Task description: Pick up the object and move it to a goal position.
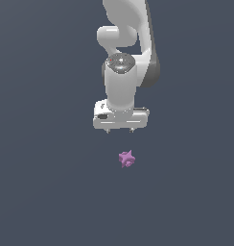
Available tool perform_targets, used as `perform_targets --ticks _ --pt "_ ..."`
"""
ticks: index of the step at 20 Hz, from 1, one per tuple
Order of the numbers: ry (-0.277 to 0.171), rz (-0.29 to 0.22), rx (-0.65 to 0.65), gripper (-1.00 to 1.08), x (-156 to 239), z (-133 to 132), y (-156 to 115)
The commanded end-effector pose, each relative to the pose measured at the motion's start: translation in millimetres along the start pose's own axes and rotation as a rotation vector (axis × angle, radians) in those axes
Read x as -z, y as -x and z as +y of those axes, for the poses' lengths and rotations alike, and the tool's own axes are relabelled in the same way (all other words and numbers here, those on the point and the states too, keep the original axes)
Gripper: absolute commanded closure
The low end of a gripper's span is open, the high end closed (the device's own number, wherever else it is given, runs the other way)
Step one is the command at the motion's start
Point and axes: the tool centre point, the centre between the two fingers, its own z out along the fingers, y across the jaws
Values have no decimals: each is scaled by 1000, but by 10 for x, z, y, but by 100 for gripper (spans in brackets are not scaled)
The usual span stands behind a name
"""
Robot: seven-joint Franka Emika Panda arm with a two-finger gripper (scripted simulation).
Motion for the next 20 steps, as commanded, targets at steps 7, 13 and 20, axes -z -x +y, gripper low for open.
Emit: perform_targets --ticks 7,13,20 --pt "-17 -13 35 -92 15 -233 10" --pt "-23 -17 50 -92 22 -306 18" --pt "-23 -17 -2 -92 -12 -305 -12"
